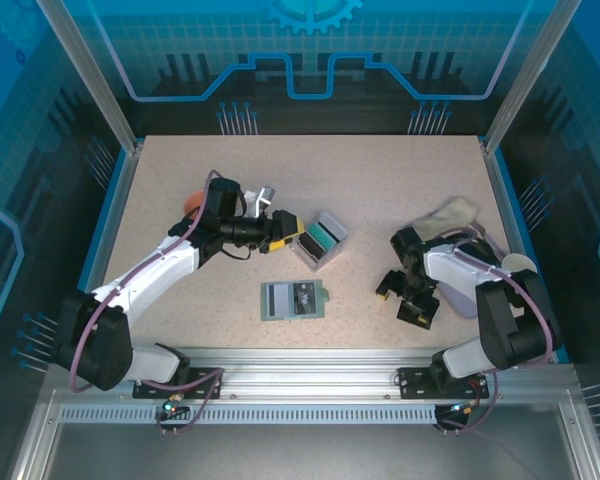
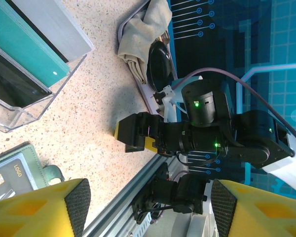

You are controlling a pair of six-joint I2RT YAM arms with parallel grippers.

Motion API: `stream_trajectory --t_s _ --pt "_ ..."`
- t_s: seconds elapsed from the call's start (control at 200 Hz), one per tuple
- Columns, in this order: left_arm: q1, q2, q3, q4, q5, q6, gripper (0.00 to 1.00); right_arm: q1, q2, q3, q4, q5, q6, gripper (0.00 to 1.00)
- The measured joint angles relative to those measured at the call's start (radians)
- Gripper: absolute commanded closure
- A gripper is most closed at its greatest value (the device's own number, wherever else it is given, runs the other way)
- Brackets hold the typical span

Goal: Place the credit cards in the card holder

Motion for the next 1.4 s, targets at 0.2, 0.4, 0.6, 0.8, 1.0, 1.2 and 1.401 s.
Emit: stream_trajectory --t_s 0.2,0.4,0.6,0.8,1.0,1.2,1.401 --pt "0.000 0.000 0.000 -0.001 0.000 0.000 0.31 0.137 0.094 0.087 0.003 -0.011 -0.005 0.06" --pt "0.000 -0.002 0.000 -0.008 -0.001 0.003 0.31 0.314 0.242 0.295 0.082 -0.090 -0.184 0.11" --pt "0.000 -0.007 0.000 -0.014 -0.001 0.003 0.31 0.346 0.204 0.346 0.075 -0.042 -0.253 0.12" --pt "0.000 -0.009 0.000 -0.015 -0.001 0.003 0.31 0.340 0.143 0.301 0.052 0.003 -0.249 0.04" --pt "0.000 -0.012 0.016 -0.038 -0.001 0.011 0.31 0.187 0.132 0.273 0.145 -0.104 -0.484 0.09" --pt "0.000 -0.029 0.019 -0.051 -0.011 0.018 0.31 0.108 0.186 0.271 0.232 -0.216 -0.557 0.12" --pt "0.000 -0.039 0.019 -0.053 -0.012 0.018 0.31 0.138 0.237 0.245 0.270 -0.227 -0.566 0.14"
